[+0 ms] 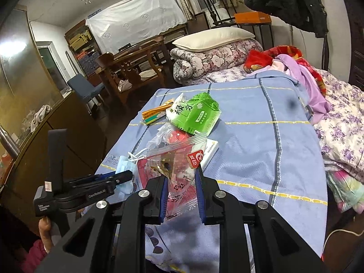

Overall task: Collect trash
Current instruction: 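Grasp the blue face mask with the left tool while the right tool grasps the clear plastic bag, then carry the mask and bag to the red wastebasket and release both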

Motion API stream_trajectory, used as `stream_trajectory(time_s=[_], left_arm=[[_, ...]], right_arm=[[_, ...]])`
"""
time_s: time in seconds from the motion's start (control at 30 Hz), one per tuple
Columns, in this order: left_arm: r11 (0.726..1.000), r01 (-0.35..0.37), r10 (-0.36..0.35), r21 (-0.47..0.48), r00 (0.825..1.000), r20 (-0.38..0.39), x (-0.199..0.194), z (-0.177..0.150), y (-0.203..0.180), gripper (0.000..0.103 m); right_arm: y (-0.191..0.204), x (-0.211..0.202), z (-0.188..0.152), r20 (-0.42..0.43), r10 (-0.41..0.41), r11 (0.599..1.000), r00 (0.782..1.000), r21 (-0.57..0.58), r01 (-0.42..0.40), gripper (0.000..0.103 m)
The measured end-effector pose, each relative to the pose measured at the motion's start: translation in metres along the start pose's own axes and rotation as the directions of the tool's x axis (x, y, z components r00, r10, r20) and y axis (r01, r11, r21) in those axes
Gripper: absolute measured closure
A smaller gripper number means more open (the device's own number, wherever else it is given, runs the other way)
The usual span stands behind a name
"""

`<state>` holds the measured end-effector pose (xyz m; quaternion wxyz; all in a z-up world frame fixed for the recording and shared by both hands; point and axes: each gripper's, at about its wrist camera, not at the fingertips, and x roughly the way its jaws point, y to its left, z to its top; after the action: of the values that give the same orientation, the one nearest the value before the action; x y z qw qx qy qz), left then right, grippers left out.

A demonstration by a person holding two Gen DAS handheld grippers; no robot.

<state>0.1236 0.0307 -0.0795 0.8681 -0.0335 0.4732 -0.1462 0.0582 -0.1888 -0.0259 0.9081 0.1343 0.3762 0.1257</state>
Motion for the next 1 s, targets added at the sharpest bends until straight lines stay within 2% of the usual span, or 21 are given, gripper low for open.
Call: stream_trajectory(time_s=[0.2, 0.57, 1.0], left_arm=[[1.0, 0.016, -0.017, 0.023, 0.999, 0.046, -0.027, 0.004, -0.016, 0.077], [0.992, 0.053, -0.065, 0.117, 0.992, 0.104, -0.071, 0.003, -0.072, 0.077], [0.966, 0.122, -0.149, 0.228, 0.984, 0.102, -0.095, -0.013, -0.15, 0.077]], right_arm=[[-0.004, -0.021, 0.0, 0.037, -0.008, 1.0, 0.999, 0.009, 0.008, 0.081], [-0.029, -0.079, -0.008, 0.124, -0.038, 0.998, 0.992, 0.051, 0.031, 0.081], [-0.075, -0.142, -0.028, 0.192, -0.109, 0.99, 0.975, 0.105, 0.09, 0.081]])
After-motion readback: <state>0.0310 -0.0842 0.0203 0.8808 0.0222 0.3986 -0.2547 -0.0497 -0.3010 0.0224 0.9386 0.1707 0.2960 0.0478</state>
